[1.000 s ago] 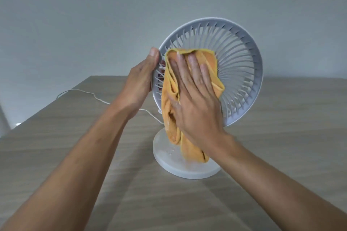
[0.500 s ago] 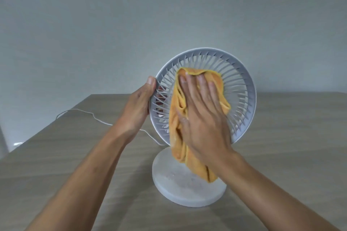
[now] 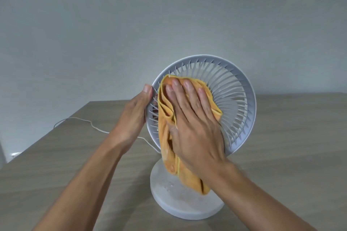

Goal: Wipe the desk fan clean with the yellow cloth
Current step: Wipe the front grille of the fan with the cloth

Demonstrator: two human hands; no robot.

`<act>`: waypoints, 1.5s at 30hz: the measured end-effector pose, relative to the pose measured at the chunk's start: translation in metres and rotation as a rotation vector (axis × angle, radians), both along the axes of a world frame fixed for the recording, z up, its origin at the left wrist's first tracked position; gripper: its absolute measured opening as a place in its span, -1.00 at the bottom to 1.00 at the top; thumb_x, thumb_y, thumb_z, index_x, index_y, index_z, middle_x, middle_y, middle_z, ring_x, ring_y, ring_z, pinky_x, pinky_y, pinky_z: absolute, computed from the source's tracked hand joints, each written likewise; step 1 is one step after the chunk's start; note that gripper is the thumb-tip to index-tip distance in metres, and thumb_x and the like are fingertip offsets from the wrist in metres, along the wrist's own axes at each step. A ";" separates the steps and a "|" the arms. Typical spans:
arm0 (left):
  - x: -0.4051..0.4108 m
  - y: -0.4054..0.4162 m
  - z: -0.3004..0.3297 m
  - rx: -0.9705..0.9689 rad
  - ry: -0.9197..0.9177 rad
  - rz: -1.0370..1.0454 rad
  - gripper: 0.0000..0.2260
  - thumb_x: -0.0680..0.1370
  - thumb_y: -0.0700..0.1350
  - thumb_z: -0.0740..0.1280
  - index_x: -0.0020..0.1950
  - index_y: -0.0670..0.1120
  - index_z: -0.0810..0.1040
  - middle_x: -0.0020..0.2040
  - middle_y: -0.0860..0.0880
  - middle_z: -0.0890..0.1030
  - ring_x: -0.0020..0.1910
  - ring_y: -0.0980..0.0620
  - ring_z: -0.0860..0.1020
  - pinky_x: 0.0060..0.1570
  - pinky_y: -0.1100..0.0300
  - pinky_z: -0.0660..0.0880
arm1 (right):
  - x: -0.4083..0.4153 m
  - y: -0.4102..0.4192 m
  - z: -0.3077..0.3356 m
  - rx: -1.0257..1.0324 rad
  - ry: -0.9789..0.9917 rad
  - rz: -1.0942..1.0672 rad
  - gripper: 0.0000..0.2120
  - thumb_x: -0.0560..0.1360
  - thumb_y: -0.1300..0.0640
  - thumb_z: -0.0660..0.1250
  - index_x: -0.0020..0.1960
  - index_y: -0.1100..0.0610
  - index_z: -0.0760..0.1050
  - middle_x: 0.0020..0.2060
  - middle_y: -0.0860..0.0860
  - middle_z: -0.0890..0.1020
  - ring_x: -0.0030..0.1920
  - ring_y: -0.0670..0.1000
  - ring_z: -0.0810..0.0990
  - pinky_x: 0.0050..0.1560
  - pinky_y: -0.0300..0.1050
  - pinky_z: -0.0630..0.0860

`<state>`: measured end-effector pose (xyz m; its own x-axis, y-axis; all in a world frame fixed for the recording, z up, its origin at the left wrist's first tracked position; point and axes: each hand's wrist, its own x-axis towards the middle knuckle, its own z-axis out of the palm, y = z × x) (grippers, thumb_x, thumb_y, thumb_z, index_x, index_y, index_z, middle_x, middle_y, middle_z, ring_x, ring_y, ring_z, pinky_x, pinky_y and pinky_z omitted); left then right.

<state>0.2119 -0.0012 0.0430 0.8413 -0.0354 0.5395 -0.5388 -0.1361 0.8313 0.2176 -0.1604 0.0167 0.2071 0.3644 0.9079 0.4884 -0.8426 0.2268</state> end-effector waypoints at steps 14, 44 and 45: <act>0.002 0.000 -0.001 -0.023 -0.011 -0.033 -0.46 0.50 0.44 0.13 0.14 0.11 0.65 0.08 0.04 0.71 0.14 0.01 0.65 0.33 -0.22 0.43 | -0.004 -0.034 -0.020 -0.064 0.084 -0.062 -0.38 0.58 -0.03 0.14 0.54 0.18 0.08 0.53 0.07 0.19 0.55 0.11 0.07 0.52 0.11 0.08; 0.002 -0.005 -0.004 -0.014 -0.102 0.105 -0.52 0.54 0.36 0.06 -0.08 0.14 0.68 -0.12 0.21 0.73 -0.13 0.39 0.64 -0.22 0.55 0.47 | -0.044 0.025 0.020 0.410 0.350 0.294 -0.48 0.61 0.06 0.06 0.52 0.22 0.13 0.50 0.06 0.28 0.56 0.03 -0.07 0.54 -0.01 0.03; 0.001 -0.005 -0.004 -0.011 -0.102 0.101 -0.53 0.53 0.37 0.06 -0.09 0.16 0.68 -0.12 0.23 0.72 -0.14 0.40 0.63 -0.22 0.56 0.46 | -0.046 0.024 0.019 0.411 0.370 0.281 -0.48 0.61 0.04 0.05 0.53 0.21 0.13 0.49 0.05 0.28 0.56 0.03 -0.07 0.55 -0.04 0.00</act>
